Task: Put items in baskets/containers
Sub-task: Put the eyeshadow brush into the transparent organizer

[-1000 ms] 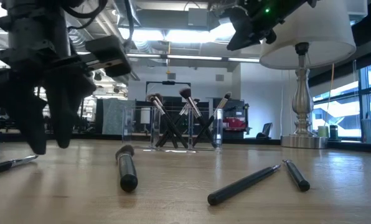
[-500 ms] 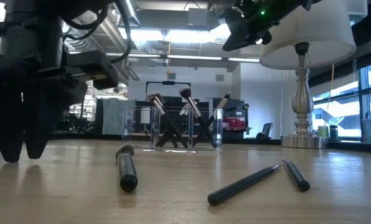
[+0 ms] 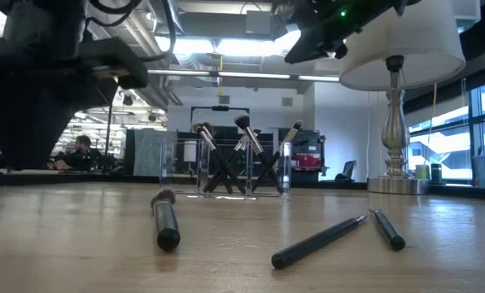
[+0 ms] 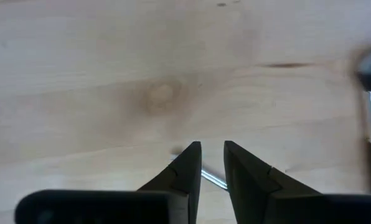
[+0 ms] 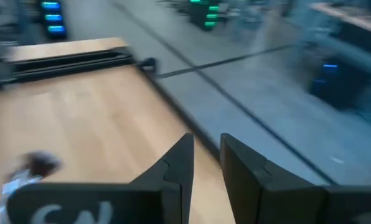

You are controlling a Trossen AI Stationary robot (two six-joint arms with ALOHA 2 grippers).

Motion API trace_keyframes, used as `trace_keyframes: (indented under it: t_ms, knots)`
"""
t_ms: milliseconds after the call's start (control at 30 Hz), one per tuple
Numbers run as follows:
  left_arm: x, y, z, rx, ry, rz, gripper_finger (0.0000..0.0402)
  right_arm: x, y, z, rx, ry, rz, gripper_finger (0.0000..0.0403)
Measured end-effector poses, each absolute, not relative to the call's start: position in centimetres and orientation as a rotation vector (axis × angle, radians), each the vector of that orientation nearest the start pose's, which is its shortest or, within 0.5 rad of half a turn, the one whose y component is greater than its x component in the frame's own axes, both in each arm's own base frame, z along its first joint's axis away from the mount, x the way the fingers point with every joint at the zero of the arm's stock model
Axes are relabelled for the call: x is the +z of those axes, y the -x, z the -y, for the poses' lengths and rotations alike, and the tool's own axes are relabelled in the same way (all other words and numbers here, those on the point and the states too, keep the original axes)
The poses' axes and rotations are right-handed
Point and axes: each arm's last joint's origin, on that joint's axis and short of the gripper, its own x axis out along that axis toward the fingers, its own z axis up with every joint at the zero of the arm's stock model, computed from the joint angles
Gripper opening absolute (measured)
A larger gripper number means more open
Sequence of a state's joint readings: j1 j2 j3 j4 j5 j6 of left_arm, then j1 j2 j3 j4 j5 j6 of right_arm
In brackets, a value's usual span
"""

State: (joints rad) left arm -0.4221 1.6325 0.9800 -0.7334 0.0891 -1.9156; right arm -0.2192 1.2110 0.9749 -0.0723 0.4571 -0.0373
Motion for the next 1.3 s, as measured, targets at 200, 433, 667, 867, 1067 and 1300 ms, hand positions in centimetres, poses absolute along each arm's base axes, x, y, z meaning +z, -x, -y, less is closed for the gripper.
trace_keyframes:
  t_ms: [200,433,667,867,1067,1300]
  knots:
    - [17.1,-25.3,13.1,0.952,1.41,-1.418,0.0052,32.3,-26.2,6.7,-0.53,0.048,-0.313,0.0079]
    - [17.1,-25.0,14.3,0.975,1.465,-1.386,0.0061,32.2,-26.1,6.8,-0.569,0.029,-0.32,0.0079]
    - [17.3,-25.1,15.6,0.98,1.556,-1.261,0.0083,32.0,-26.0,6.8,-0.572,0.011,-0.336,0.0079]
    - [16.9,-24.8,16.4,1.077,1.607,-1.106,0.0117,32.1,-26.0,6.8,-0.57,0.023,-0.336,0.0079]
    - [14.7,-25.7,17.5,1.077,1.617,-1.106,0.0135,32.2,-26.1,6.9,-0.572,0.03,-0.326,0.0079]
    - [12.5,-27.6,18.7,0.956,1.651,-1.14,0.0121,32.3,-26.1,6.9,-0.573,0.03,-0.313,0.0079]
